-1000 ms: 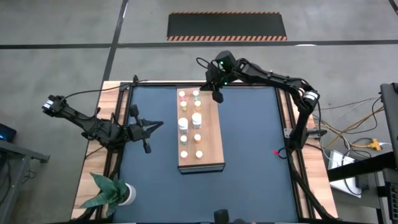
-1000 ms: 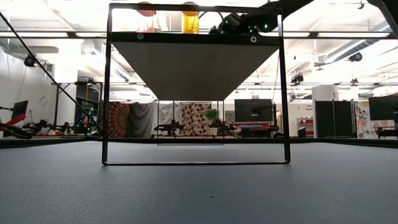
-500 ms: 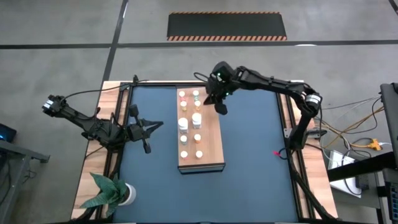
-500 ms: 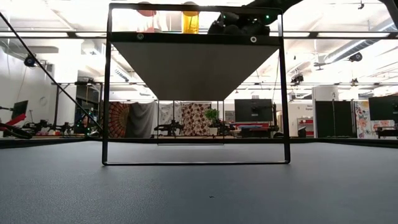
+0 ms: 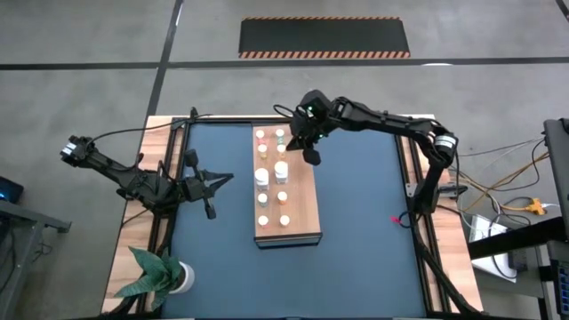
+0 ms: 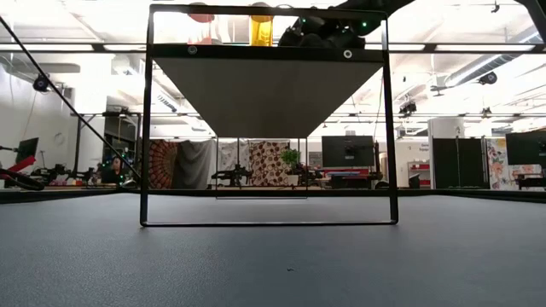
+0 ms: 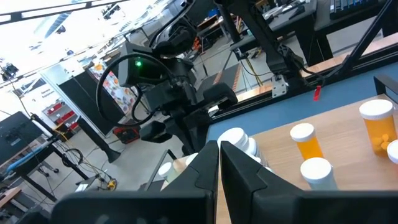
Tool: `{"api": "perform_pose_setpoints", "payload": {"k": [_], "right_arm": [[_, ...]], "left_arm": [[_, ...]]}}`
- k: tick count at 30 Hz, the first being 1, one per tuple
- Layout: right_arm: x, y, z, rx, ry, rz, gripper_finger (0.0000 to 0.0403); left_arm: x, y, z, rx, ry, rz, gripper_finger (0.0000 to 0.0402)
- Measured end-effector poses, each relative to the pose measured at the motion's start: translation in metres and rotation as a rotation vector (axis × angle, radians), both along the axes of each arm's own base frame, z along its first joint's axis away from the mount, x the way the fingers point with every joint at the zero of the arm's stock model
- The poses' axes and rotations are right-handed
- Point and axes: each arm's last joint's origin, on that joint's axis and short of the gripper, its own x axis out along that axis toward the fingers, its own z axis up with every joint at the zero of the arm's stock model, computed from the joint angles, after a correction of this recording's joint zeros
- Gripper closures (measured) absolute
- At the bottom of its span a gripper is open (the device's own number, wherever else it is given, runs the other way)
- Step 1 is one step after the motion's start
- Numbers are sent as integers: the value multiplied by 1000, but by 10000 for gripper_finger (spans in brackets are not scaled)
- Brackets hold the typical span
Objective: Pick and place medicine bottles onto shelf by color
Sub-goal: Adjust the pill bottles on the shelf
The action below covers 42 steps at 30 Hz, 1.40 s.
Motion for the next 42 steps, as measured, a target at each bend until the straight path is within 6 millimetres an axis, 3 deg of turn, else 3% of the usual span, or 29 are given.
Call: {"api": "perform_pose_setpoints", "payload": {"k": [11, 17, 21, 28, 35, 42], "right_arm": [[4, -1, -3, 3, -11, -7, 394], [-4, 10, 9, 11, 11, -4, 394], [-7, 40, 18, -60, 82, -26, 394], [-20, 110, 37, -148, 101, -28, 394], [-51, 170, 36, -176, 108, -117, 394], [-68, 205, 21, -159, 15, -128, 394]], "left_arm": [[0, 0, 0, 2, 4, 0, 402], [0, 0, -1, -24, -5, -2, 402], [0, -1, -1, -119, -38, -34, 402], [8, -10, -5, -304, -43, -214, 402], [24, -18, -22, -363, 39, -208, 402], [33, -22, -31, -321, 103, -183, 402]]}}
